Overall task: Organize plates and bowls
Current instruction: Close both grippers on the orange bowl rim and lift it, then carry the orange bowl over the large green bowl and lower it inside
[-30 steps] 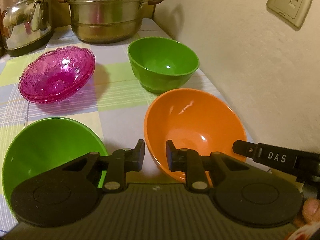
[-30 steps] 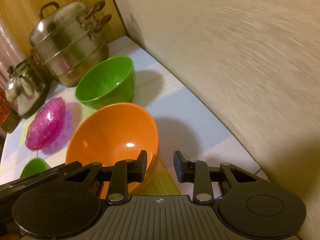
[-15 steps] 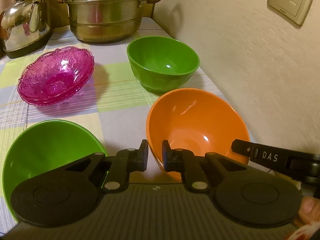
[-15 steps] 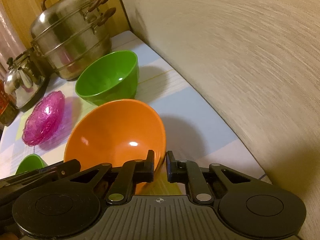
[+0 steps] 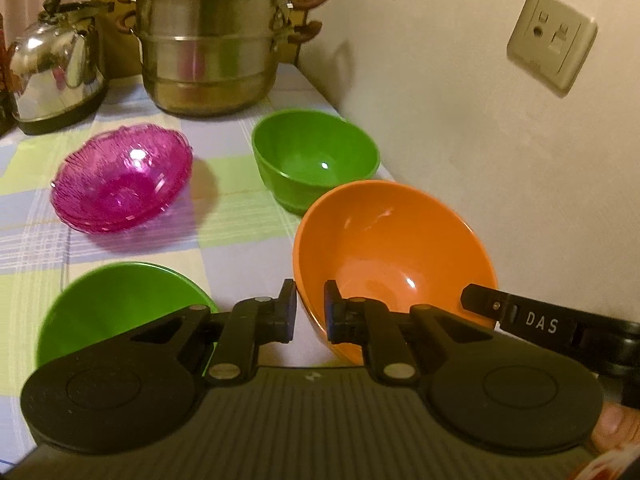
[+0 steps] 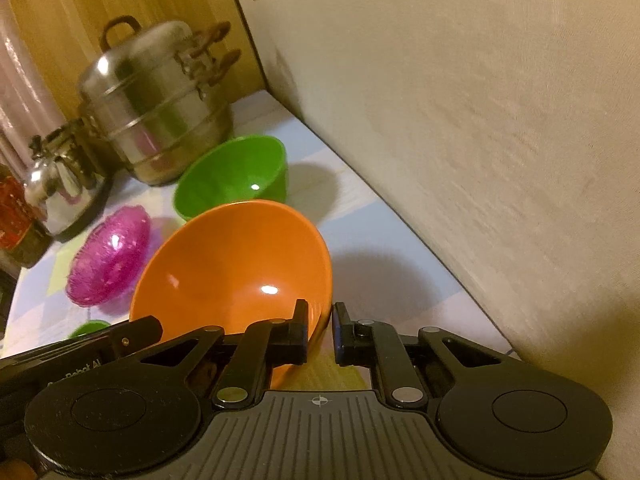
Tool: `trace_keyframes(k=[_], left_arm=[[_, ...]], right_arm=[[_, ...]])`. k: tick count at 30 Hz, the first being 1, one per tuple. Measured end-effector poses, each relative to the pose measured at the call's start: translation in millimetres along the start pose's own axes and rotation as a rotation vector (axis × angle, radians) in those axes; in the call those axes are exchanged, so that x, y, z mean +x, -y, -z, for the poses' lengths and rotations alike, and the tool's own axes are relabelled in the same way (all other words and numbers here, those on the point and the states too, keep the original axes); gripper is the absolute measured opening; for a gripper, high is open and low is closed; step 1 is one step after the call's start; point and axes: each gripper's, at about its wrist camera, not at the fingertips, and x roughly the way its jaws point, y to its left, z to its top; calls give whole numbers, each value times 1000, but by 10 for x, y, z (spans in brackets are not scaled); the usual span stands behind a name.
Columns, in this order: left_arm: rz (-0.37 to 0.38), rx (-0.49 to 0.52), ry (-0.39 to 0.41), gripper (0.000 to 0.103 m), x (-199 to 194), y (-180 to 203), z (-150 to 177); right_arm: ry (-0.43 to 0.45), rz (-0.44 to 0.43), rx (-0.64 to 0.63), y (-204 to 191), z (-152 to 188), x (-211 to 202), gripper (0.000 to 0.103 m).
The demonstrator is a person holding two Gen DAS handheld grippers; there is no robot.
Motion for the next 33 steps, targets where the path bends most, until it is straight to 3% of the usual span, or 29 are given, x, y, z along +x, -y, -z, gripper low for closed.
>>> trace_keyframes(k=[9,16,26,33], left_arm=[[-30,-30,65,12,-590,-324,-76],[-87,-71,75,12,-932,-748,89],[-147,-144,35,12,-955,-1250,353],[-150,-162,9,12,-823,-1378,439]], right_arm=[[53,-78,-24,-420,-19,-388,12],[42,-150,-76,-862,109,-478,12],[-42,-191,-142,-1303,404,-249,12],[-84,-161,-183,-1384,520,0,12]])
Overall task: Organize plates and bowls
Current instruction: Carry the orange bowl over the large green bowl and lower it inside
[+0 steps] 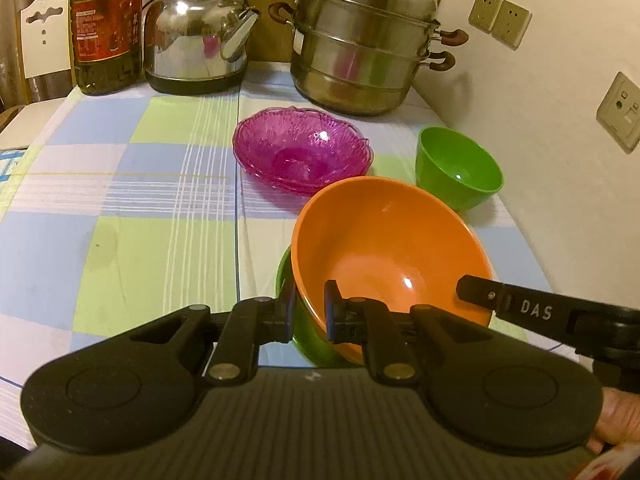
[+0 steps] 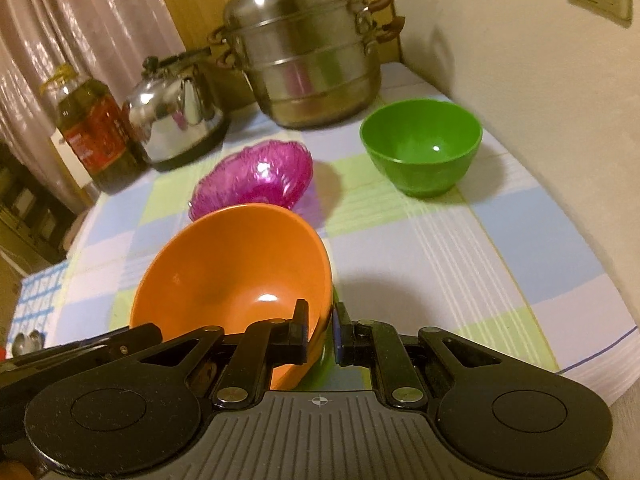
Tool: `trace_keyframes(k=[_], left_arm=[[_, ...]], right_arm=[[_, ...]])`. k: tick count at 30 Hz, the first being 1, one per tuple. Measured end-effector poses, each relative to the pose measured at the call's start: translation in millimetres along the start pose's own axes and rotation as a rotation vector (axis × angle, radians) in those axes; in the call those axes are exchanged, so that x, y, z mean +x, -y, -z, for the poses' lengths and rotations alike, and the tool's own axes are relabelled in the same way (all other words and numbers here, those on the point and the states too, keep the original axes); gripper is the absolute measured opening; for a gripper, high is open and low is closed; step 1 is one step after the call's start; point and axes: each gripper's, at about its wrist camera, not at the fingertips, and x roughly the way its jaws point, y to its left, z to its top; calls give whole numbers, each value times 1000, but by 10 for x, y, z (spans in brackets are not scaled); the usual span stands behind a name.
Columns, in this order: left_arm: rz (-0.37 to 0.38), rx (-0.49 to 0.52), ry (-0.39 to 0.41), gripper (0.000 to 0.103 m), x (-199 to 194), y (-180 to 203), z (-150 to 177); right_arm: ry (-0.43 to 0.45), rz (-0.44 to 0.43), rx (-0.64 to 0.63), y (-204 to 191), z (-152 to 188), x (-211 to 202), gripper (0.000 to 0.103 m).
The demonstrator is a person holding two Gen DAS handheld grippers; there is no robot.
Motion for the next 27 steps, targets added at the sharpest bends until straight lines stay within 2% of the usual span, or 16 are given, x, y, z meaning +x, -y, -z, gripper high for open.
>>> trace_keyframes(k=[13,27], left_arm=[[-5,-15,-21,12,118,-64,90],[9,-24,-25,13,174,-95,113]], right_arm=[[-22,31,-58,-43,102,184,12],[5,55,-103,-83,142,211,13]])
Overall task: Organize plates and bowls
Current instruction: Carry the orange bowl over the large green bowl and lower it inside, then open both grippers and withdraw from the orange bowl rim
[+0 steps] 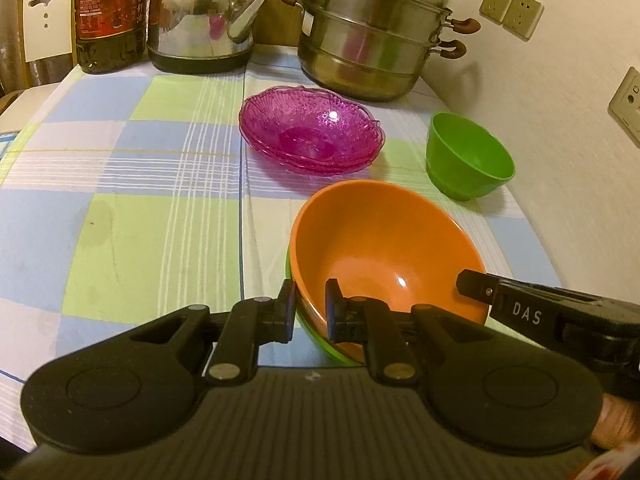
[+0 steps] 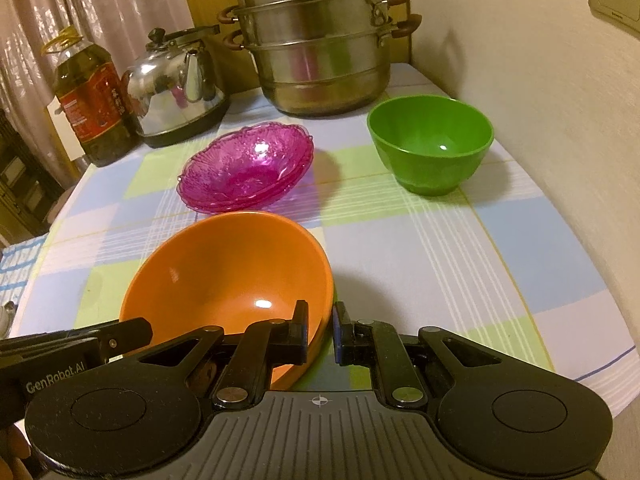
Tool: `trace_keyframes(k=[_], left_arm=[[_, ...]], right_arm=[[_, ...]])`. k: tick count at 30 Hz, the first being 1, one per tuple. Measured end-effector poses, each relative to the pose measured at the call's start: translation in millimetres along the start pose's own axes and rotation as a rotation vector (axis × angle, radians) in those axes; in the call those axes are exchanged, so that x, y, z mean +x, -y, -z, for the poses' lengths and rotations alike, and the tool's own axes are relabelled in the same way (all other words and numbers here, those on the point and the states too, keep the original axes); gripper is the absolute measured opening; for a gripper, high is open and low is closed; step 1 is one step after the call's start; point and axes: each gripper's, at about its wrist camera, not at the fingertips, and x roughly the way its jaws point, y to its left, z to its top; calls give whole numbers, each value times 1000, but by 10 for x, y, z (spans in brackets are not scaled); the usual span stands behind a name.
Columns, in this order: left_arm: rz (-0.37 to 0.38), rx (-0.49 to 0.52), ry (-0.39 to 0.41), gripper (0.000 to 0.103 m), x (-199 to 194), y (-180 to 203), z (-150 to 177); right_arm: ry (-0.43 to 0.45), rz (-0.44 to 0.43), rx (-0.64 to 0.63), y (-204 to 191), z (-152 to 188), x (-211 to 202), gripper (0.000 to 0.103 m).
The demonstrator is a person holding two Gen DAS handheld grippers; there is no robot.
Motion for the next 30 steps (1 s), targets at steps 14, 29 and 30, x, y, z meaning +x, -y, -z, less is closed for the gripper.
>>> trace_keyframes(k=[14,29,30], left_arm=[[-4,-40,53,18,-206,-86,28],[14,-22,53,18,-524,17,165],[14,-16,53,18,-541,33,170]], right_arm=[[58,-34,73,117,-16,-270,15],[69,5,80,156,112,-717,42],[71,6,80,167,119,-732,45]])
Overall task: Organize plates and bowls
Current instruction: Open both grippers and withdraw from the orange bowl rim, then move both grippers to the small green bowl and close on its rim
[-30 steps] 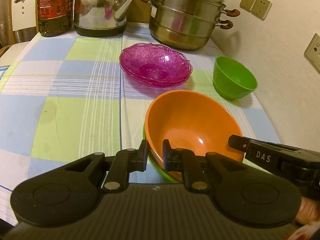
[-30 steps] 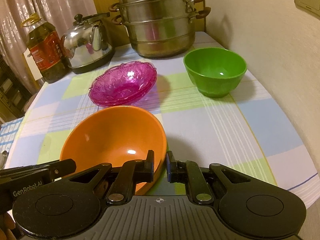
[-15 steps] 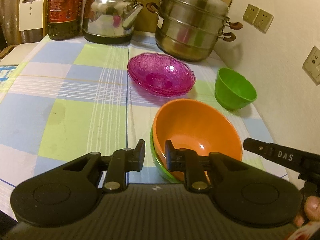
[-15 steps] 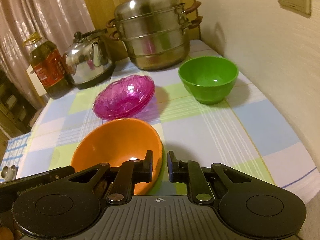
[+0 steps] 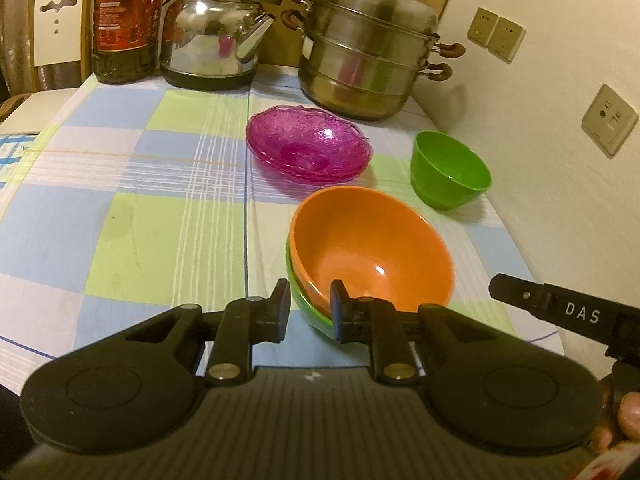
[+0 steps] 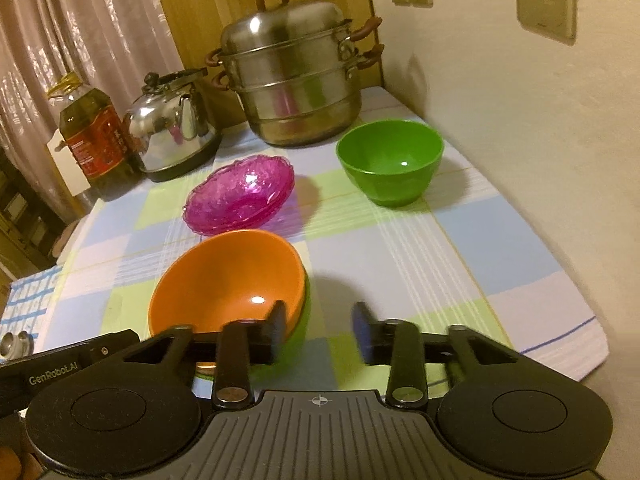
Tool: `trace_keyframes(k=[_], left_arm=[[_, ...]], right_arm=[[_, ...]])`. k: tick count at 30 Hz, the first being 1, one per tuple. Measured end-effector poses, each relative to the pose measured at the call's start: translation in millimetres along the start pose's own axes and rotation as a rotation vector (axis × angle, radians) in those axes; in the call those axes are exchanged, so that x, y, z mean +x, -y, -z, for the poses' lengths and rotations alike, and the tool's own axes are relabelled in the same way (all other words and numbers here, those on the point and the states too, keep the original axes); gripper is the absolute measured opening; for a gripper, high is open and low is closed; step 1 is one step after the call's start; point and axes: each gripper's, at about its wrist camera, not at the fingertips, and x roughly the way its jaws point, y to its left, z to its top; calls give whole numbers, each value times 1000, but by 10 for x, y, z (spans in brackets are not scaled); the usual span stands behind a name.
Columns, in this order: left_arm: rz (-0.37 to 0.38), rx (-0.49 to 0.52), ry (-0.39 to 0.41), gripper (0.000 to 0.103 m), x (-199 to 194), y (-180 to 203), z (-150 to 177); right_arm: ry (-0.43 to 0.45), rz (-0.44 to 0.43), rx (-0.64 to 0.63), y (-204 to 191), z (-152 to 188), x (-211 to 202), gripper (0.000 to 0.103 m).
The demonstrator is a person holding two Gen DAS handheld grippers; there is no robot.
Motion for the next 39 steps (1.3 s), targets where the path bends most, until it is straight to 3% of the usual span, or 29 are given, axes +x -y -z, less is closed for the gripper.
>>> trace_keyframes(k=[20,32,39], left_arm=[[29,69,5,24,-176,297,28],[118,102,7,24,-308,574,30],[175,109,-3,25,-181,736,-200]], right_arm=[[10,61,2,169,13,-287,48],[45,95,15,290,23,-600,48],[79,96,61,440,-143,-662,48]])
